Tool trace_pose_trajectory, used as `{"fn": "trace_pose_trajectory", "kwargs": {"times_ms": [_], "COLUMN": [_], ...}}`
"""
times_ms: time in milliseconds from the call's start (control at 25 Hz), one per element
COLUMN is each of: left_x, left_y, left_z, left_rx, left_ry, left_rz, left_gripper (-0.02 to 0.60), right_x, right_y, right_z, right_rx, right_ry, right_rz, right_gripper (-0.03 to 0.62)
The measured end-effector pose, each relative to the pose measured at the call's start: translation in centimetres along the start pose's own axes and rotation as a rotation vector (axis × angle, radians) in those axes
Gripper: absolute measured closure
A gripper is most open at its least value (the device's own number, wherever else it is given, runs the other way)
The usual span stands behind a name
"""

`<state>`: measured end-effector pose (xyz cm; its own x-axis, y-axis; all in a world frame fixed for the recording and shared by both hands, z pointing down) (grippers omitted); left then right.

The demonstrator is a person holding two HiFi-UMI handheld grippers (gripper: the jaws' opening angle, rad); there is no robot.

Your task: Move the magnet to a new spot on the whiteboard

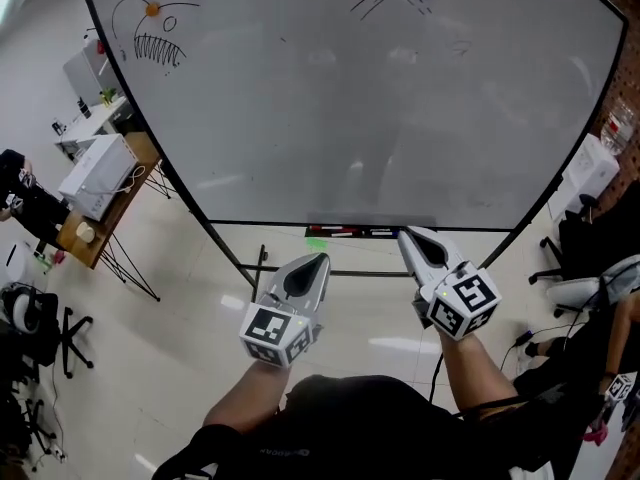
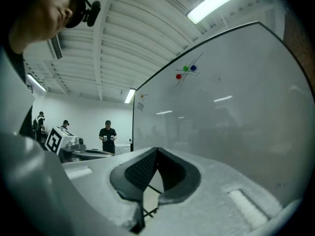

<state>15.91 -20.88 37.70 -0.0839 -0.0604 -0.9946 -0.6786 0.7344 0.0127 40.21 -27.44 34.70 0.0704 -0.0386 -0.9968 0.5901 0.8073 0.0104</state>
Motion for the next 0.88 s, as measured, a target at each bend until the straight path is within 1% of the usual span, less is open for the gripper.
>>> {"fn": "trace_pose_trajectory", "kwargs": {"times_ms": [200,320,400,520,640,760,880], "left_x": [-0.7,-1.7,-1.7,-0.9,-1.0,-1.7,-2.3], "left_y": [0.9,2.1,3.2,5.1,7.8,11.8,16.7], "left_z": [3.1,4.0,4.2,4.4,5.0,5.3,5.4], "left_rx": [0.056,0.062,0.073,0.078,0.039,0.006,-0.019], "left_ry": [0.020,0.026,0.028,0.019,0.004,0.008,-0.001], "left_rz": [-0.015,-0.053,-0.071,-0.064,-0.065,-0.077,-0.090], "left_gripper": [0.565,0.565,0.565,0.566,0.565,0.565,0.565], "right_x": [-3.6,-5.5,-6.2,-6.6,-7.0,-7.4,-8.2], "right_y": [3.8,5.0,5.8,7.2,8.6,10.1,12.0], "right_z": [-1.4,-2.2,-3.0,-4.5,-7.2,-11.5,-16.9], "right_rx": [0.103,0.134,0.141,0.128,0.094,0.058,0.027], "right_ry": [-0.033,-0.061,-0.080,-0.057,-0.039,-0.065,-0.097], "right_rz": [-0.033,-0.062,-0.073,-0.072,-0.076,-0.071,-0.071], "right_gripper": [0.588,0.588,0.588,0.588,0.588,0.588,0.588]}}
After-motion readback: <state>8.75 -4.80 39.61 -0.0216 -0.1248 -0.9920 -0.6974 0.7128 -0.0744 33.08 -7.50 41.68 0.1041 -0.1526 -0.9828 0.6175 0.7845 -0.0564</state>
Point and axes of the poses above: the fingertips, and each gripper's own axes: y backward along the fingers, z to its right, x out of its top, the point moved 10 cm from there along y, backward along the fingers, and after that the axes turned 13 degrees about -x, right-handed, at the moved point
